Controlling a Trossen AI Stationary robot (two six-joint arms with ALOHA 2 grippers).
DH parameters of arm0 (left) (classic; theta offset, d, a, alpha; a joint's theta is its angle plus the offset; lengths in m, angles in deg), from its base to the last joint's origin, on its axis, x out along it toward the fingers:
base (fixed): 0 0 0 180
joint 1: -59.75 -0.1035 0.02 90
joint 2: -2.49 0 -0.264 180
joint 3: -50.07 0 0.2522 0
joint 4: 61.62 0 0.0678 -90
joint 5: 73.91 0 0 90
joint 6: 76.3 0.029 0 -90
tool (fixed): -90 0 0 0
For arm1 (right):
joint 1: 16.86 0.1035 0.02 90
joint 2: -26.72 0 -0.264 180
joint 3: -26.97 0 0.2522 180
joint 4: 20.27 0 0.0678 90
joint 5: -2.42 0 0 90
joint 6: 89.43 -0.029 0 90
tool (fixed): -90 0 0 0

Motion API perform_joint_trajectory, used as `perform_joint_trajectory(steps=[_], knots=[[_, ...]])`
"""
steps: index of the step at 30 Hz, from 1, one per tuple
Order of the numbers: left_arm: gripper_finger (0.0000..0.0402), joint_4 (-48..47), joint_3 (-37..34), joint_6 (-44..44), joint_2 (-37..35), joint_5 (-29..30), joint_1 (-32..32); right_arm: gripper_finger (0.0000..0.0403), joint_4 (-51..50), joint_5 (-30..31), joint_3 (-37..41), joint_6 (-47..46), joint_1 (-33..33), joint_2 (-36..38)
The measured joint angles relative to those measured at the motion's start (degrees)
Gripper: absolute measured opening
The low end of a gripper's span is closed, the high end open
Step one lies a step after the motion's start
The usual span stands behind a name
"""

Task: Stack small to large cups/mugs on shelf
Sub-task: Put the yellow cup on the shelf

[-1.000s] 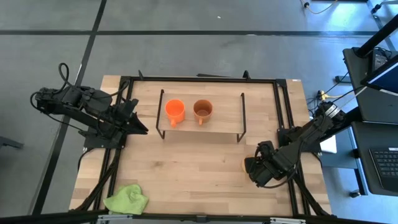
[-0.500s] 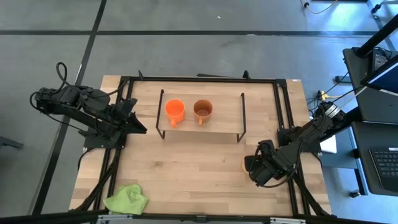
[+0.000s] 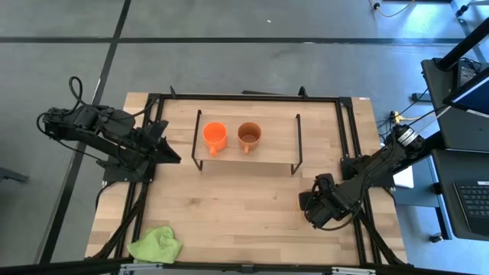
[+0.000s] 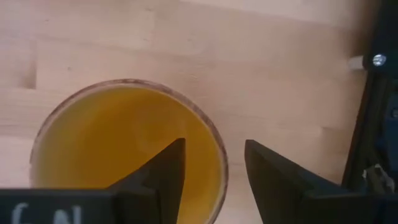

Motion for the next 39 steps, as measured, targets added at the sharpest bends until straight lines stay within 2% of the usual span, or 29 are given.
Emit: perform_joint_trajectory(steps=[6,14,28,39], knots=[[0.0034,0.0,0.0,0.0,0.0,1.0,0.0,0.0167,-0.6,-0.1,1.1,0.3,0.0,0.0],[0.0034,0.0,0.0,-0.4,0.0,1.4,0.0,0.0167,4.4,-0.8,3.3,0.6,0.0,0.0],[0.0034,0.0,0.0,-0.4,0.0,2.0,0.0,0.0167,0.6,0.4,-1.2,2.8,-2.2,0.0],[0.0034,0.0,0.0,-0.4,0.0,2.0,0.0,0.0167,-0.5,0.9,0.5,6.3,-2.4,0.0]])
